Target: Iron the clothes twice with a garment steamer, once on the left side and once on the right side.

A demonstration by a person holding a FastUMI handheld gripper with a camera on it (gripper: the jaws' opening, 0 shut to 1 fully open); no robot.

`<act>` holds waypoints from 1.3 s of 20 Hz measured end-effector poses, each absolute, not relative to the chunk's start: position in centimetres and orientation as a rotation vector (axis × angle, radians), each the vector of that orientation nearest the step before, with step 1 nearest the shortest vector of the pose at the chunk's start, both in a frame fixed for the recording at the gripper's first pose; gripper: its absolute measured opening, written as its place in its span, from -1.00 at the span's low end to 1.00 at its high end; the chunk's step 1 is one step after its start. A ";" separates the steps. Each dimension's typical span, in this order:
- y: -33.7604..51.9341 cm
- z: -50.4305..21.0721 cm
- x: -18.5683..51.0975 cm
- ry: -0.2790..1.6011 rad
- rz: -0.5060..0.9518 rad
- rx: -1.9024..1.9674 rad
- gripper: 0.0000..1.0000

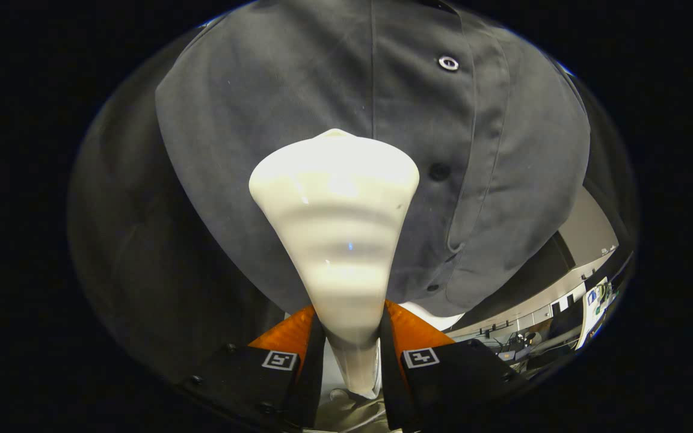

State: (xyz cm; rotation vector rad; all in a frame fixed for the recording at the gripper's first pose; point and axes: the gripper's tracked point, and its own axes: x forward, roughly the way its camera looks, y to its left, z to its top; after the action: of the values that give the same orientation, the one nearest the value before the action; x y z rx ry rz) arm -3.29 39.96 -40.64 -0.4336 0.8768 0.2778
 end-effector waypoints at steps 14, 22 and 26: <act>34.4 -49.4 -4.5 1.022 0.245 -0.463 0.00; 33.3 -51.5 -5.3 1.067 0.244 -0.480 0.01; 33.0 -52.0 -5.6 1.073 0.245 -0.483 0.01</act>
State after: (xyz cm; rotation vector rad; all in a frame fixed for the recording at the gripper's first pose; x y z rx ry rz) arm -5.61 33.01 -51.97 -0.4828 1.0727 0.2453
